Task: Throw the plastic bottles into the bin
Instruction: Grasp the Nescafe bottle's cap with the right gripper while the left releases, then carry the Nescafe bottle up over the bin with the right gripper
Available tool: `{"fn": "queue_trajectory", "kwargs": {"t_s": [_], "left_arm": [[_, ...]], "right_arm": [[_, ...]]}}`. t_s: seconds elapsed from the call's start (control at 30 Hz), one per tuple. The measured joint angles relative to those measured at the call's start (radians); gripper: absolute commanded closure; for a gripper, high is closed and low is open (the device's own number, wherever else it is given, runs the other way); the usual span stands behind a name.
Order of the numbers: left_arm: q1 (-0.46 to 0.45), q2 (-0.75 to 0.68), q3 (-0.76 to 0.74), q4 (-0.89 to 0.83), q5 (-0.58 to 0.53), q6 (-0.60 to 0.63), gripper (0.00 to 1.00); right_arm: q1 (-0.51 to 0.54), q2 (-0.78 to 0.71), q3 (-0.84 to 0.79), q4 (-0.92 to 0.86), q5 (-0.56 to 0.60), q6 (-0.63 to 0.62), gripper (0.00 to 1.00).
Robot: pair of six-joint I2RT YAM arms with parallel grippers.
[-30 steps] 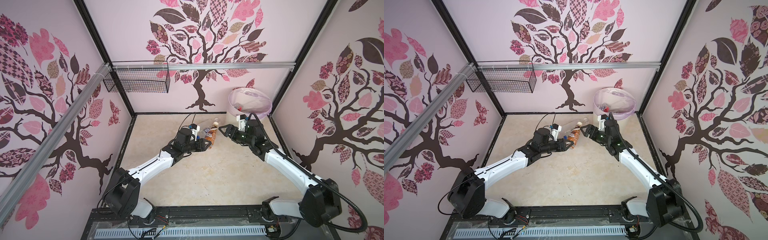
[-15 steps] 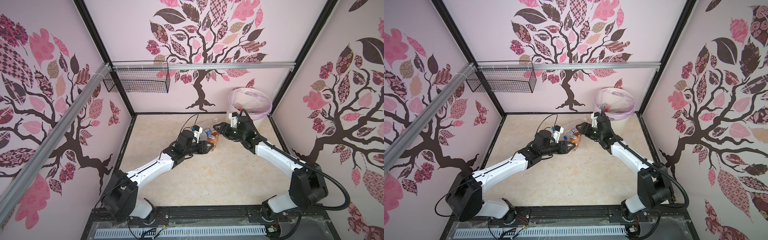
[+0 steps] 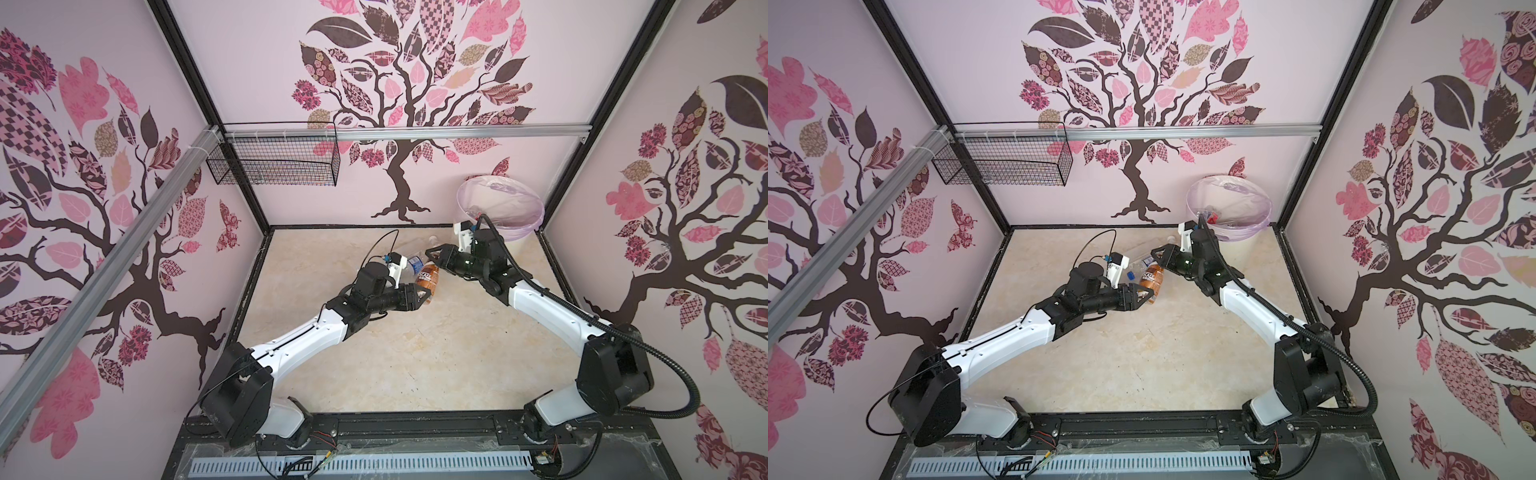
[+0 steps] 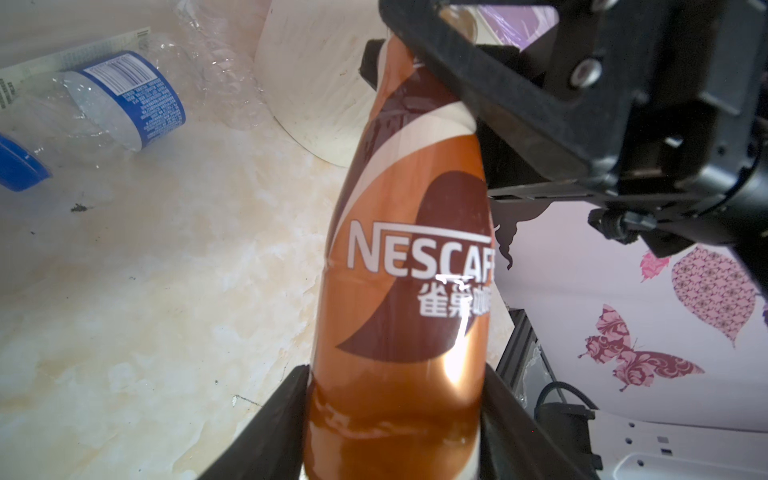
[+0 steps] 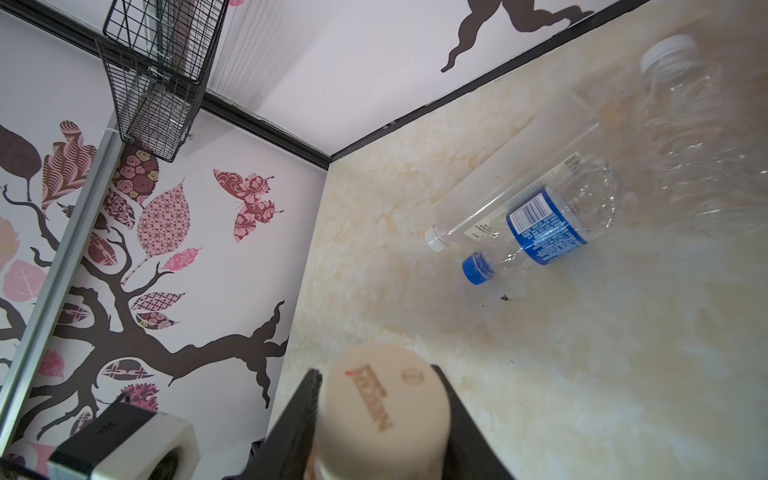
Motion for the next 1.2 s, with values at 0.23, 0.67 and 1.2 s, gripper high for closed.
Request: {"fn": "queue_trajectory", "kwargs": {"t_s": [0.23,0.67,1.2], "left_arm": [[0.000,-0.015,0.005,-0.050,-0.055,0.034,0.09],[0.024,-0.008,0.349,-0.193,-0.127,0.127,0.02],[0.024,0.073,0.551,-0.220,-0.112,0.148,0.02]], "right_arm": [[0.002,-0.002,0.100,-0.119,0.075,-0.106,0.74],[0.002,-0.037,0.598,-0.361,0.446,-0.455,0.75],[0.001,-0.050,1.162,-0.249,0.828,-0.917,0.72]]}}
